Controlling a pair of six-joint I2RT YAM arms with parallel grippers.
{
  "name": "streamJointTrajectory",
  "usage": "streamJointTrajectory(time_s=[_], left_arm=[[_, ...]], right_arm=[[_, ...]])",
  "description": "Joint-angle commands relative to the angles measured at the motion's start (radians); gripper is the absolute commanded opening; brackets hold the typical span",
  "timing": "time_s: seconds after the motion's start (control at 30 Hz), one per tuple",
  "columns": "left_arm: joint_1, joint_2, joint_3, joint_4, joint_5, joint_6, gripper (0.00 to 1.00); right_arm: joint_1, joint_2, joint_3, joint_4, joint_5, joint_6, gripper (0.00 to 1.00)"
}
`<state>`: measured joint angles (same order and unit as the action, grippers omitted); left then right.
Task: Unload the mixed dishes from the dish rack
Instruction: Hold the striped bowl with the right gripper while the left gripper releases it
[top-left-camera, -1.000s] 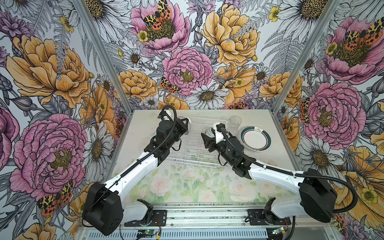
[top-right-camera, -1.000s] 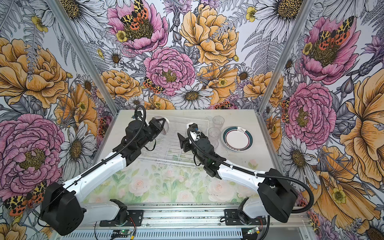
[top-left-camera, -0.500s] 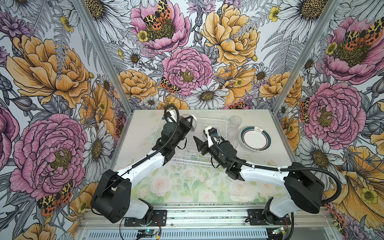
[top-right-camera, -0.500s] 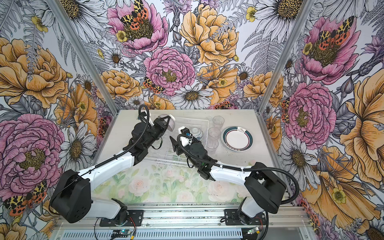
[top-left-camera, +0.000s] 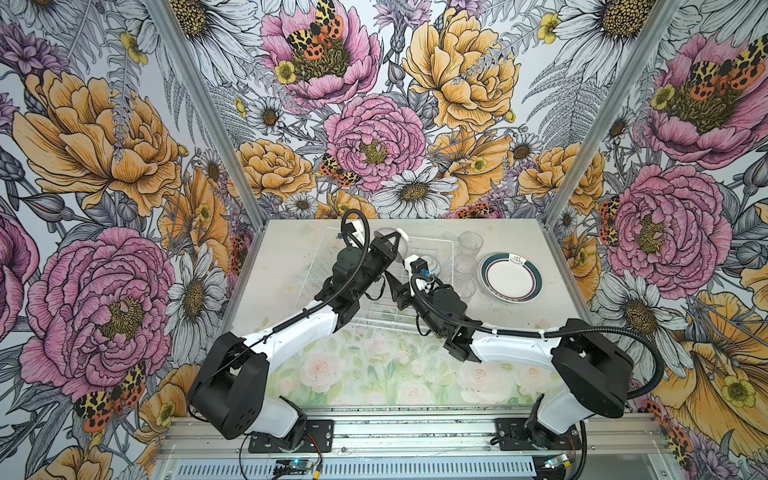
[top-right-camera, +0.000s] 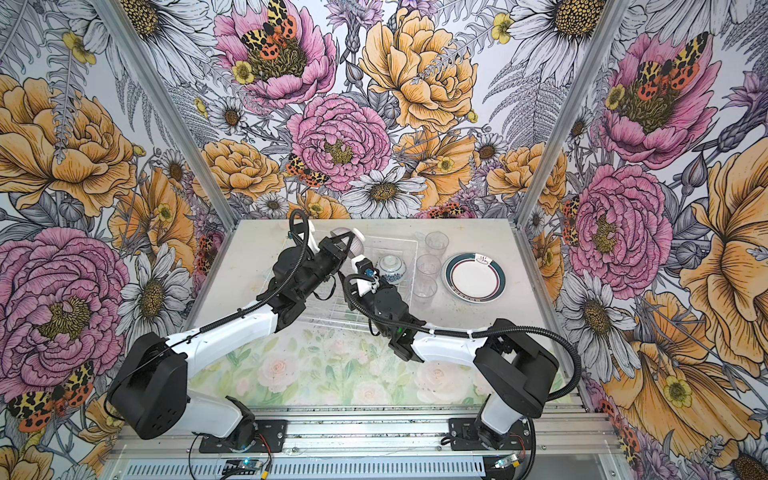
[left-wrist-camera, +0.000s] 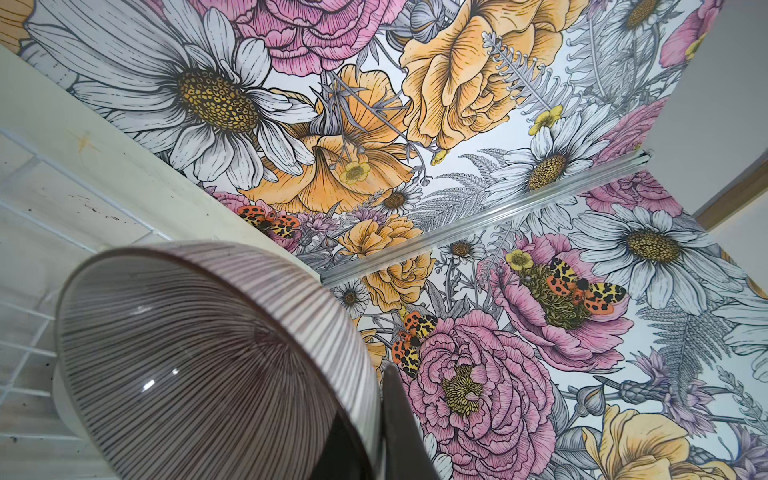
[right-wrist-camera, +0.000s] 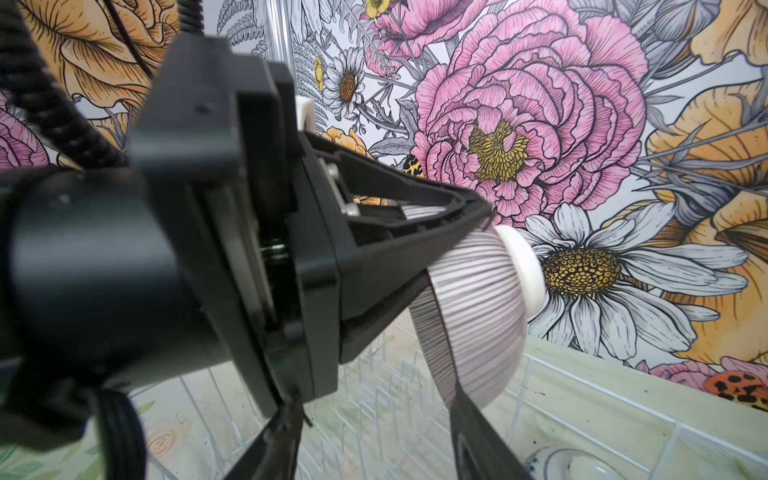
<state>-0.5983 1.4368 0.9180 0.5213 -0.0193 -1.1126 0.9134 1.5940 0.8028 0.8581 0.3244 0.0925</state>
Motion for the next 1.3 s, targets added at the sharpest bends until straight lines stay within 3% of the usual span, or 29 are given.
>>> streamJointTrajectory(time_s=[0.0, 0.63, 0.97, 1.27], left_arm=[[-0.011, -0.020, 0.033, 0.076, -0.004, 0.005, 0.00], [0.034, -0.110, -0.007, 0.043, -0.023, 0.016, 0.00], [0.026, -0.071, -0.018, 0.106, 0.042, -0.053, 0.00], [-0.007, -0.056, -0.014, 0.136, 0.052, -0.079, 0.00]], right_arm=[[0.002, 0.007, 0.019, 0.078, 0.063, -0.018, 0.55], [0.000, 0.010, 0.008, 0.092, 0.057, -0.041, 0.51], [-0.019, 0.025, 0.050, 0.092, 0.036, -0.042, 0.51], [-0.027, 0.075, 0.133, 0.052, 0.146, -0.076, 0.46]])
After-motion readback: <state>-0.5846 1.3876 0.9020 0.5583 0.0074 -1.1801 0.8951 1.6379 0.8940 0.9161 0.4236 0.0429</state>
